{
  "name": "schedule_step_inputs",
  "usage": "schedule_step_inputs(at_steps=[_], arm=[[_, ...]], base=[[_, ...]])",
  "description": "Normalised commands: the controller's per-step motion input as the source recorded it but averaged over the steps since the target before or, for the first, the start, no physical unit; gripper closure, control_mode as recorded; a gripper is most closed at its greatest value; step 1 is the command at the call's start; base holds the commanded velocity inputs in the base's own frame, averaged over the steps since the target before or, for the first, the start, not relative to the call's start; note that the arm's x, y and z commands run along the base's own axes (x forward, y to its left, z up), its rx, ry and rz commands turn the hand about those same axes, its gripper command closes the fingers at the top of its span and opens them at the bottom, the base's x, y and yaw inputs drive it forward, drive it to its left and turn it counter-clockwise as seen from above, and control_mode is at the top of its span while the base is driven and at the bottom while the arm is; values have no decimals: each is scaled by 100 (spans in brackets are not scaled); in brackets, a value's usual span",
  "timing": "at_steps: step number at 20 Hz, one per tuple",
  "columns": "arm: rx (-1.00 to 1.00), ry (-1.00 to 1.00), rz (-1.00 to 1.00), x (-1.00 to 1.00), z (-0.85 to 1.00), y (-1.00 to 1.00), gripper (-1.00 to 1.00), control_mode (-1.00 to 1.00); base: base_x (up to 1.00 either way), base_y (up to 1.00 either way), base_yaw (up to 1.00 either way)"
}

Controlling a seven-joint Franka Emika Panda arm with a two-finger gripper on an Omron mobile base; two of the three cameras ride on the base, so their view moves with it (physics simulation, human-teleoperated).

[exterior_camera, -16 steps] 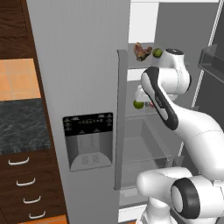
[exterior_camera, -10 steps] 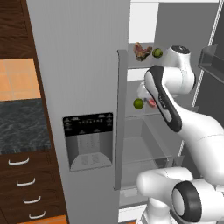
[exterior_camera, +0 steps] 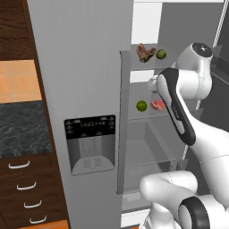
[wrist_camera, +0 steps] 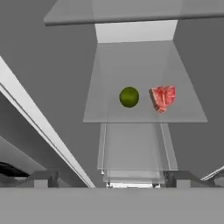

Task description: Place one lime and one steak in each tupperware on the nearby counter, to pack two identical lunches.

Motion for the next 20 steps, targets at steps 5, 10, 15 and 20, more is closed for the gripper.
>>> schedule_step_inputs(at_steps=[5,10,15,20], arm=[[0,-20,-3,7,58,-12,-100,-100],[0,1,0,21,6,-17,-100,-100],[0,-2,6,30,29,-18,-100,-100],[0,-2,7,48,24,-6,-100,-100]], base=[[0,0,0],[0,0,0],[0,0,0],[0,0,0]])
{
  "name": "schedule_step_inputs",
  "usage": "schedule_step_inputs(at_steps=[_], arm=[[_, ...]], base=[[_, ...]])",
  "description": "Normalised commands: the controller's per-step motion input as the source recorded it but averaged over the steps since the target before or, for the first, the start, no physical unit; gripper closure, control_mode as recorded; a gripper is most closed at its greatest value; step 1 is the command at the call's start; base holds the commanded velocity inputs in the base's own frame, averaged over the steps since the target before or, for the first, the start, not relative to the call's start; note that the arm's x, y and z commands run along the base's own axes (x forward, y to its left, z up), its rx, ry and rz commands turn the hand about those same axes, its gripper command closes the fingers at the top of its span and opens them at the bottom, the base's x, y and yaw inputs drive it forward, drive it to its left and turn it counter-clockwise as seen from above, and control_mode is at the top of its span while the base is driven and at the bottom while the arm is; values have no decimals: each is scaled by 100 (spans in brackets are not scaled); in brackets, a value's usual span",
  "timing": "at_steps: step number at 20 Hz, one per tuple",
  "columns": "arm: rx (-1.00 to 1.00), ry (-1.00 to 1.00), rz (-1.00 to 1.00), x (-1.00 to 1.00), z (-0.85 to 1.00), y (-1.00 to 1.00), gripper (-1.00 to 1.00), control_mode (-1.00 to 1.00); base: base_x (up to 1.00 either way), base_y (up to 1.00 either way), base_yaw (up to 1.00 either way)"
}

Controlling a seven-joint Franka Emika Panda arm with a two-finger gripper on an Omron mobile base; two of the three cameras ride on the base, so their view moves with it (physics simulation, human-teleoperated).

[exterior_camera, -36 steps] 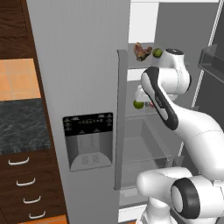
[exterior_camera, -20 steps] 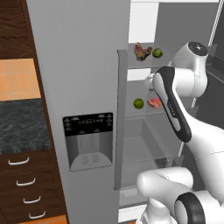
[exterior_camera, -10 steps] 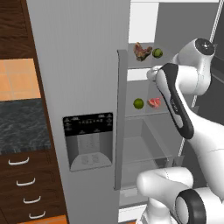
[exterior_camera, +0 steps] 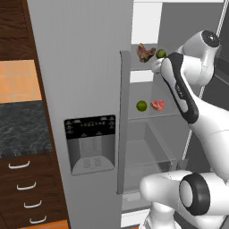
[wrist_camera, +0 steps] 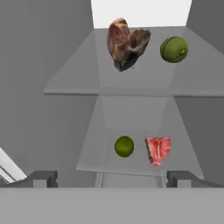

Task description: Place one lime and one steak in each tupperware on the nearby counter, to pack two identical lunches.

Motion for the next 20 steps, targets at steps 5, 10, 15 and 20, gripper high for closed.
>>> schedule_step_inputs(at_steps=[5,10,15,20], arm=[[0,-2,10,70,2,0,-100,-100],[1,0,9,80,0,0,-100,-100],[0,-4,3,70,0,0,-100,-100],[0,-8,0,60,0,0,-100,-100]], base=[[0,0,0],[0,0,0],[0,0,0],[0,0,0]])
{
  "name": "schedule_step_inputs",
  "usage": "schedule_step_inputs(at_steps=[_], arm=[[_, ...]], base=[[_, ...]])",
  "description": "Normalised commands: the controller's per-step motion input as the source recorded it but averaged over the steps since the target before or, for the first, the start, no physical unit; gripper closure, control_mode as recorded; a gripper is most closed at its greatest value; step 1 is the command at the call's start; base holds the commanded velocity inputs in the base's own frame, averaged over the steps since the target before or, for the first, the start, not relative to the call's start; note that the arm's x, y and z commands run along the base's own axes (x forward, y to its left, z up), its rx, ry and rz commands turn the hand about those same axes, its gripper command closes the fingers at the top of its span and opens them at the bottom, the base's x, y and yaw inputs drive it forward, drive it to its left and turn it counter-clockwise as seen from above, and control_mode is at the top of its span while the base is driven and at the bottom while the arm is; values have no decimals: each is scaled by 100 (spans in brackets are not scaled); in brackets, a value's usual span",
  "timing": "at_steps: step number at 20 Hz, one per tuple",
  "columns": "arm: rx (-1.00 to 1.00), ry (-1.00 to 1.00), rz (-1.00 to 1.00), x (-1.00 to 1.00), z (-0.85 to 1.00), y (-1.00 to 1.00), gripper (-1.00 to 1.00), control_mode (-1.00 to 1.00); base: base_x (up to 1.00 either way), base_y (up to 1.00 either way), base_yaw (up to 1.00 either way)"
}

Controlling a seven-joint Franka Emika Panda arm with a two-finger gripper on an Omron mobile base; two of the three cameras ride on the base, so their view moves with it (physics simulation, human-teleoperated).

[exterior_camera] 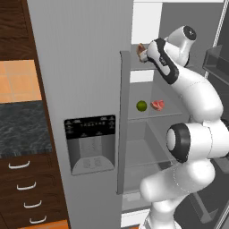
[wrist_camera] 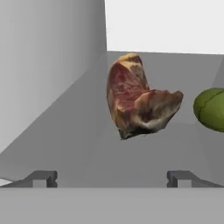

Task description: Place one lime and one steak in each tupperware on the nearby counter, to pack two identical lunches.

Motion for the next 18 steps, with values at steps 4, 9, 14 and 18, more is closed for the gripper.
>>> schedule_step_inputs(at_steps=[4,9,14,18], arm=[[0,-6,0,39,0,0,-100,-100],[0,0,0,42,0,0,-100,-100],[0,0,0,53,0,-2,-100,-100],[0,0,0,42,-4,-7,-100,-100]], base=[[0,0,0],[0,0,0],[0,0,0],[0,0,0]])
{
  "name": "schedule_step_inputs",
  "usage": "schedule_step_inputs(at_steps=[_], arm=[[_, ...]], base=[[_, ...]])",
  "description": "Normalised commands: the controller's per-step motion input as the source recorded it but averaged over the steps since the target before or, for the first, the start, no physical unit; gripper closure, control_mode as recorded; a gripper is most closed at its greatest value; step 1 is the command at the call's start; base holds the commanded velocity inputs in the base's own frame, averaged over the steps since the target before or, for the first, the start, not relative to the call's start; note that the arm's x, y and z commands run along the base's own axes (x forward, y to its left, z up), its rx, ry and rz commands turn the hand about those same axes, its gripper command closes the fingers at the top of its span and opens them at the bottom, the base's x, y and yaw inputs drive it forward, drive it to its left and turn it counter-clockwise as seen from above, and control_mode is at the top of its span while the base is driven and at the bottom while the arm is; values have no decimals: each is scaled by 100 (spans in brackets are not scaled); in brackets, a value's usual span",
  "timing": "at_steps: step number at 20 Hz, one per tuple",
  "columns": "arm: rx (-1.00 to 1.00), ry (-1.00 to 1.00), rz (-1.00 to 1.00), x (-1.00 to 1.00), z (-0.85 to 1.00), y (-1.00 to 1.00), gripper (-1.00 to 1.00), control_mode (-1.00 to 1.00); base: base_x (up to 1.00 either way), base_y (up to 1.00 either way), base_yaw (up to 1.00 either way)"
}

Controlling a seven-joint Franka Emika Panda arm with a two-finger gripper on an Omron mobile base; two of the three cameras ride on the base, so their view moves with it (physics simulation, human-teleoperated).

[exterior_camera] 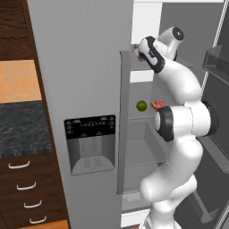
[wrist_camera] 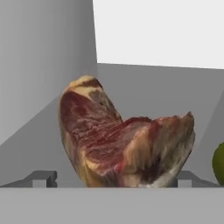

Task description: Place one lime and one steak in each tupperware on the nearby counter, to pack two identical lunches.

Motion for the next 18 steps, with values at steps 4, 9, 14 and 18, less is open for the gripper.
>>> schedule_step_inputs(at_steps=[4,9,14,18], arm=[[0,0,0,35,-19,0,-100,-100],[-1,2,0,34,-40,0,100,-100],[-7,5,2,3,-69,25,100,-100],[-6,-6,4,-39,-41,36,100,-100]], base=[[0,0,0],[0,0,0],[0,0,0],[0,0,0]])
